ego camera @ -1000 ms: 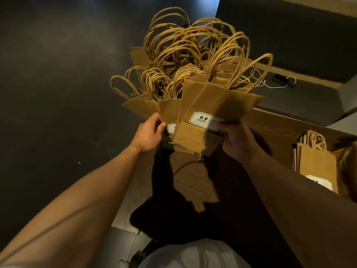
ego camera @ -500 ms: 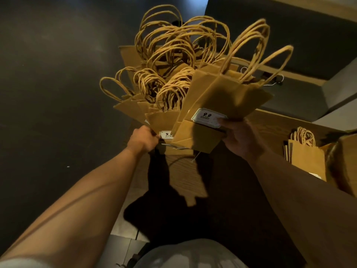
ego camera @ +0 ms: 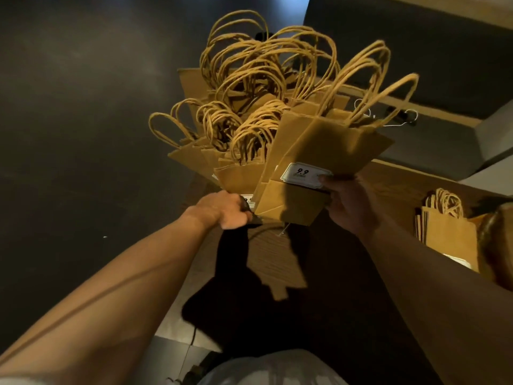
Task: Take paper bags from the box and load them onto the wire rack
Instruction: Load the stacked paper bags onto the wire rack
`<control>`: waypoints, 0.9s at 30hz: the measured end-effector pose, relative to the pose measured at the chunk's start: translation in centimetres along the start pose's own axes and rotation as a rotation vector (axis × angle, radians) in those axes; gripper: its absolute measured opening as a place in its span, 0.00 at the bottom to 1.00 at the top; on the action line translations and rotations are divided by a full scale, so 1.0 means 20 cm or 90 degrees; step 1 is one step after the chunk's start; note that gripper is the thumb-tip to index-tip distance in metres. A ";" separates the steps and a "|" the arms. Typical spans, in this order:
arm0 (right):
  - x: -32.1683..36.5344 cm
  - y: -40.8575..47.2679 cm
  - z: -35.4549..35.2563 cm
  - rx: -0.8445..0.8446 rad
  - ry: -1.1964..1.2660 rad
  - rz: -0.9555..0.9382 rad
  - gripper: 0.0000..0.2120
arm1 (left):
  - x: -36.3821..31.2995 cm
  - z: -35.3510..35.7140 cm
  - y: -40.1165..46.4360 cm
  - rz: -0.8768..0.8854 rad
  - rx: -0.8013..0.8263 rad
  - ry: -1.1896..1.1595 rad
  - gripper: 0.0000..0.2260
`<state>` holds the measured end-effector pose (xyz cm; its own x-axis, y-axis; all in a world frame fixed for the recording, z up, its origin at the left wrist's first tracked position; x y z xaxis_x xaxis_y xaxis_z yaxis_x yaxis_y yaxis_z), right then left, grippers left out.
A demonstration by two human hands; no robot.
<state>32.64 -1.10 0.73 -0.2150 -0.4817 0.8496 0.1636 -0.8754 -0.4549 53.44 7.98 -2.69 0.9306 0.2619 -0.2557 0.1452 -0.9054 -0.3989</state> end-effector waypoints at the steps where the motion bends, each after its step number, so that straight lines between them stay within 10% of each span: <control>1: 0.02 0.00 0.00 0.002 -0.001 -0.007 0.25 | -0.01 0.02 0.01 0.009 0.032 0.013 0.23; 4: 0.07 0.00 -0.01 0.000 -0.004 -0.024 0.22 | -0.02 0.07 0.03 0.001 0.074 0.052 0.24; 10: 0.07 -0.01 -0.05 -0.021 -0.006 0.001 0.27 | -0.17 -0.03 -0.02 0.157 -0.159 0.228 0.18; 21: -0.07 -0.02 -0.19 0.009 -0.086 0.102 0.29 | -0.07 0.12 0.08 0.046 0.108 -0.145 0.30; 27: -0.18 -0.06 -0.02 0.014 -0.087 0.095 0.32 | -0.04 0.05 0.08 0.023 0.063 -0.437 0.14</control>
<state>32.89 1.63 -1.86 -0.0539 -0.5950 0.8019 0.2059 -0.7925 -0.5741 52.65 6.72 -3.89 0.5063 0.4133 -0.7569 0.0562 -0.8916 -0.4492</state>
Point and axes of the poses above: each hand's wrist, its own y-axis towards the middle knuckle, its own z-axis out of the palm, x = y × z, the point moved 8 cm from there along y, towards the middle knuckle, and after that the axes turned 15 degrees about -x, right-handed, at the moved point
